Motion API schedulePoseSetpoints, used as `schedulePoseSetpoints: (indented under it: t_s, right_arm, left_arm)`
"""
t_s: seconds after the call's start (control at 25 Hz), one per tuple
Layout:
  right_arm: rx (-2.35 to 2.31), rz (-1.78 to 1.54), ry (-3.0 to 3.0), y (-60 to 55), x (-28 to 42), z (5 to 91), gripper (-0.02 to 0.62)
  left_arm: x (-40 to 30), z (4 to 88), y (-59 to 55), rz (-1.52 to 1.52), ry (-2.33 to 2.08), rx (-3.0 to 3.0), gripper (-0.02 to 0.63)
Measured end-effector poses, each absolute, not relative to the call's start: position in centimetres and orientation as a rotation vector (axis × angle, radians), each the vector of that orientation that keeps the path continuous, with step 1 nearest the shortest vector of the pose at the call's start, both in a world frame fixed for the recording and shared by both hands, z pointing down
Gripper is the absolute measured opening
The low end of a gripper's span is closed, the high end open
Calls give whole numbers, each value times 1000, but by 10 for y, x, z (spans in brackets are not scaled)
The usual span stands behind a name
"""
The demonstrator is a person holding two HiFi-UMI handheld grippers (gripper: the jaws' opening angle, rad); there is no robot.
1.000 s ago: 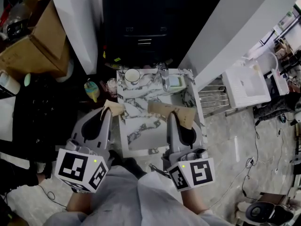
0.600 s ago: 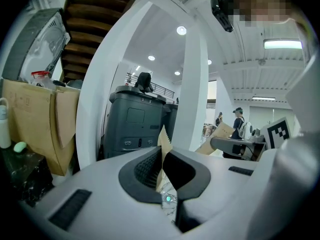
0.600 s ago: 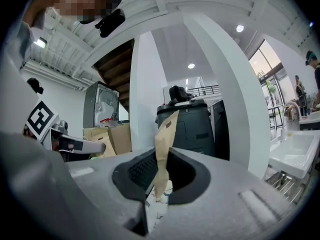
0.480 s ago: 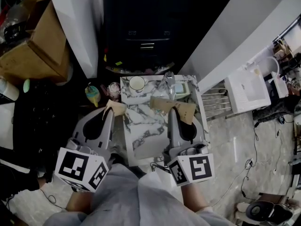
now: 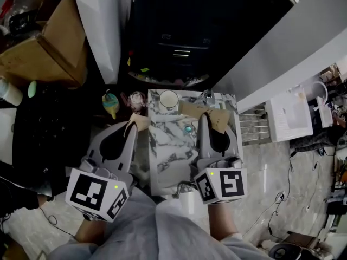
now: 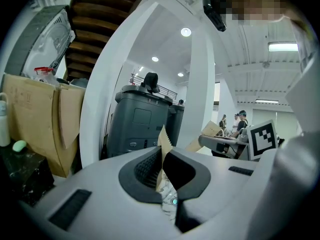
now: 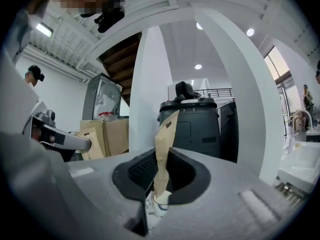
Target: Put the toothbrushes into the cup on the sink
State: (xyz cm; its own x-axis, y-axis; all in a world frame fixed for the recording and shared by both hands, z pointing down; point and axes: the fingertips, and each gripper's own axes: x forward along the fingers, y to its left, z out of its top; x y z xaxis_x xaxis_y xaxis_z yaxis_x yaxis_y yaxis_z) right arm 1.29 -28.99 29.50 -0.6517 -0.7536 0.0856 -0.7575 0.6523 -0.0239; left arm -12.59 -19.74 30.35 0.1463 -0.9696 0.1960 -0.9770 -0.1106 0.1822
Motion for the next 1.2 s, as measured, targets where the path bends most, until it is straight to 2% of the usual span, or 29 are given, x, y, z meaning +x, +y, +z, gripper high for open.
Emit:
schedulePoseSetpoints:
  t_s: [0.44, 1.2]
  right_arm:
    - [1286, 59, -2768, -335, -21, 327, 38]
    - [1252, 304, -2594, -381, -51, 444, 38]
  left_arm:
    - [-163, 322, -192, 13, -1909, 2065, 8]
    - [-190, 335, -177, 61, -1957, 1990, 8]
